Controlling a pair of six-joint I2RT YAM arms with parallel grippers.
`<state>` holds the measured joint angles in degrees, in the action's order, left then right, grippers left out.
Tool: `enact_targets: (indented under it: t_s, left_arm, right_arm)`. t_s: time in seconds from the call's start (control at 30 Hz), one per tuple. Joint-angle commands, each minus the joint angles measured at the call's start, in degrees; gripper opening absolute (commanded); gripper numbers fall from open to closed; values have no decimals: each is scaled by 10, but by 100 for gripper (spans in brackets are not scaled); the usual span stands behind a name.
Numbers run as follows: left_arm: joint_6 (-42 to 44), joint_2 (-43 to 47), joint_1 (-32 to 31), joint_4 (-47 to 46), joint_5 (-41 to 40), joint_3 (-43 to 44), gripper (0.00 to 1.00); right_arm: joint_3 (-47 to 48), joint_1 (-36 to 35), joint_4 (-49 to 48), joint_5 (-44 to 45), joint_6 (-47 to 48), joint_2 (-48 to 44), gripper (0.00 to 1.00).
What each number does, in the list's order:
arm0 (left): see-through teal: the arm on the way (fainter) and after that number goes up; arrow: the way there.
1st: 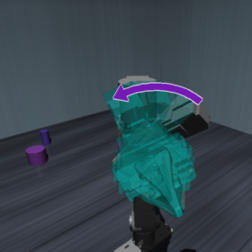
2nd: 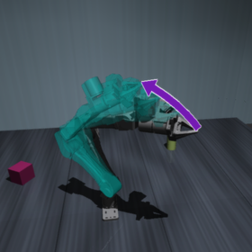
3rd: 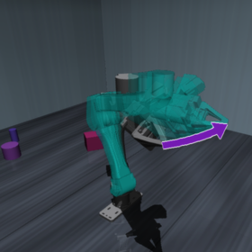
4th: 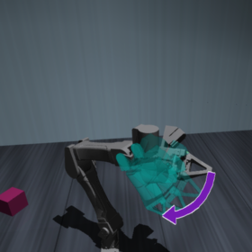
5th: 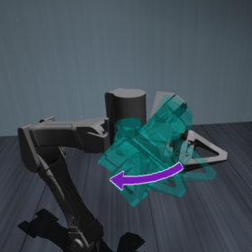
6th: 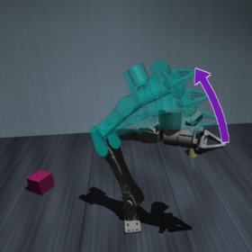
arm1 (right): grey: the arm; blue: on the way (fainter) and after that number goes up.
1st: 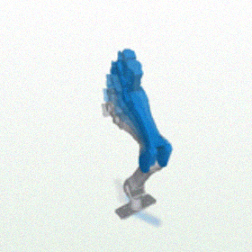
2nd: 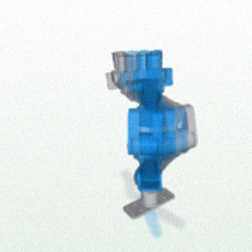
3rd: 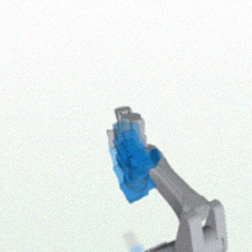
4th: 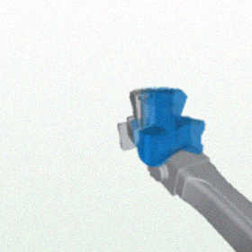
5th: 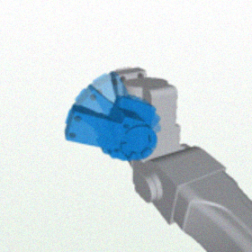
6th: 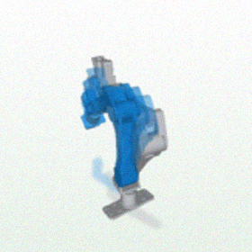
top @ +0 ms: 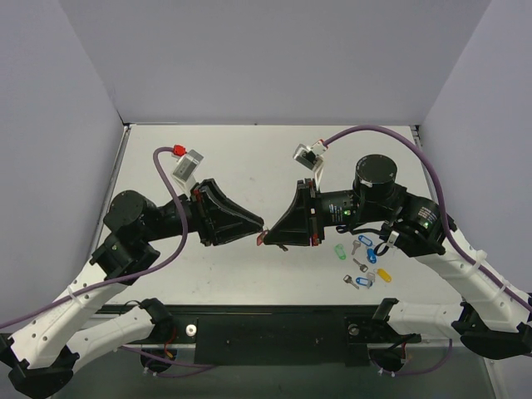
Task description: Remove the keys from the keyring
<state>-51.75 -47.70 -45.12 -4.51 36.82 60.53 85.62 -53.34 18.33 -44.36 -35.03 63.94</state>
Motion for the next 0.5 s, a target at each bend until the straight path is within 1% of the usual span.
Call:
enact_targets:
  t_s: [0.0, 0.2, 0.37, 0.43, 0.47]
  left_arm:
    - [15, 9, 6, 8, -12, 15, 34]
    - [16, 8, 7, 8, 1, 18, 33]
    - [13, 3, 6, -1, 16, 19, 19]
    - [9, 0, 6, -12, 20, 18, 10]
    - [6, 0, 5, -19, 20, 13, 1]
  right_arm:
    - [16, -4, -17, -12, 8, -6, 0]
    - [21, -4, -16, -10, 8, -1, 0]
    - [23, -4, -16, -10, 8, 2, 0]
    - [23, -4, -17, -9, 10, 2, 0]
    - [23, -4, -17, -7, 9, 3, 0]
